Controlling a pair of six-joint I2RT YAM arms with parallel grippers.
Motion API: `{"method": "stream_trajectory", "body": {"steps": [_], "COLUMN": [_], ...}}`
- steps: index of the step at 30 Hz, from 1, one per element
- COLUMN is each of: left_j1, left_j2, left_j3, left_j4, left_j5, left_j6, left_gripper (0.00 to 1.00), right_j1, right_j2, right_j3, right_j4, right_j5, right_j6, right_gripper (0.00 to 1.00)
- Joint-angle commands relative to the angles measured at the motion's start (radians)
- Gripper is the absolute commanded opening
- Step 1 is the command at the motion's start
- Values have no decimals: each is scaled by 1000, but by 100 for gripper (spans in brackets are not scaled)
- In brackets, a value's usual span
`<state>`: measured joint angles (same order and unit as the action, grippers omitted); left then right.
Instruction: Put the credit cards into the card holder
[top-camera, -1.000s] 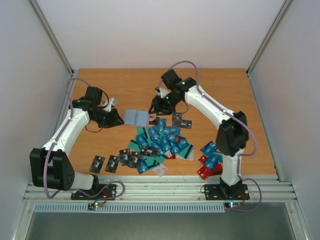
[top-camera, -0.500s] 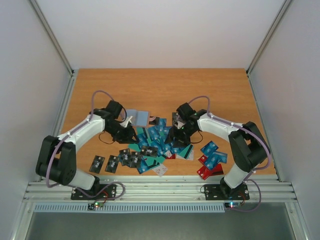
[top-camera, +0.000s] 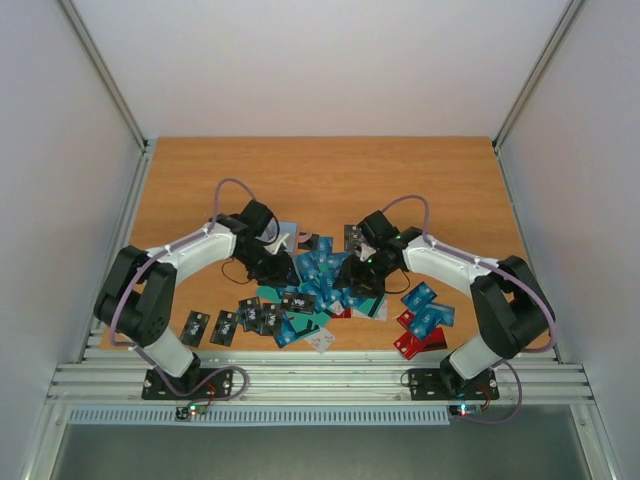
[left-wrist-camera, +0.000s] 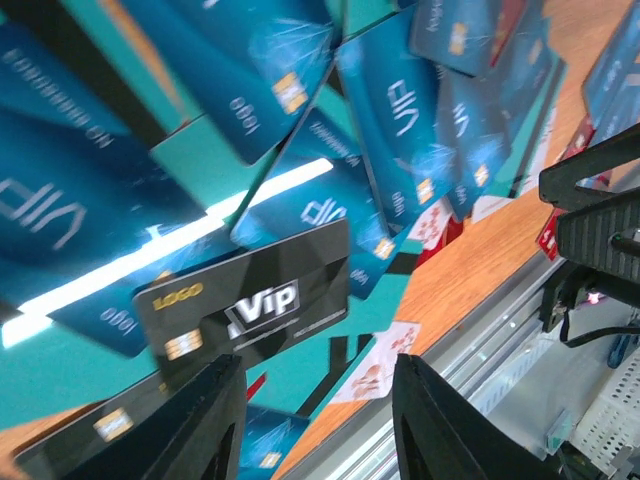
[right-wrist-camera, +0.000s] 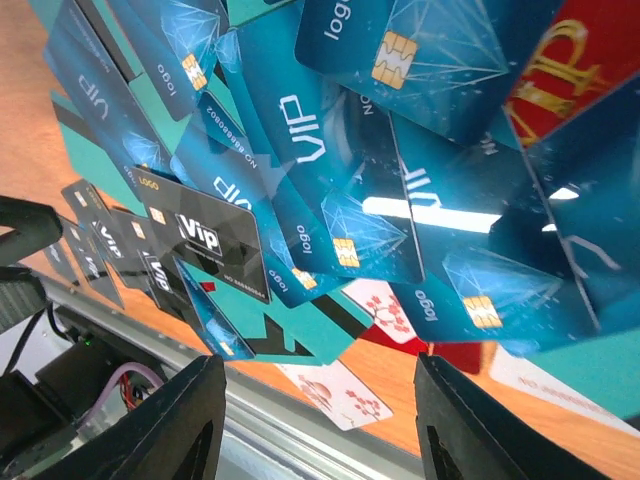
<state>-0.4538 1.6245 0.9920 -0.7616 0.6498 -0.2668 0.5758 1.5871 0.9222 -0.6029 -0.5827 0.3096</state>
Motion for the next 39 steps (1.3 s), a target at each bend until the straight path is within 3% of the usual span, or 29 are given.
{"method": "stream_trajectory", "body": {"steps": [1,10,26,34,39], "left_j1": [-49,-129,-232,-233,-233], "left_j2": [18,46,131,160,204], "left_j3": [25,36,83,90,118], "left_j4": [124,186,219,279,315], "left_j5": [22,-74,-145,-157,-145], "left_j6": [-92,-224,-226,-251,-264], "left_gripper": [43,47,51,57,57], "right_j1": [-27,-122,-128,-126,-126], "right_j2": [-79,-173,-195,-101,0], "right_j3": [-3,-79,-133,-97,-35], "right_j4": [-100,-182,-120,-25,6], "right_j5": [103,111,-21,-92,-113], "right_j6": [-53,-111,-126,-104,-111], "right_gripper": [53,53,52,46,38]}}
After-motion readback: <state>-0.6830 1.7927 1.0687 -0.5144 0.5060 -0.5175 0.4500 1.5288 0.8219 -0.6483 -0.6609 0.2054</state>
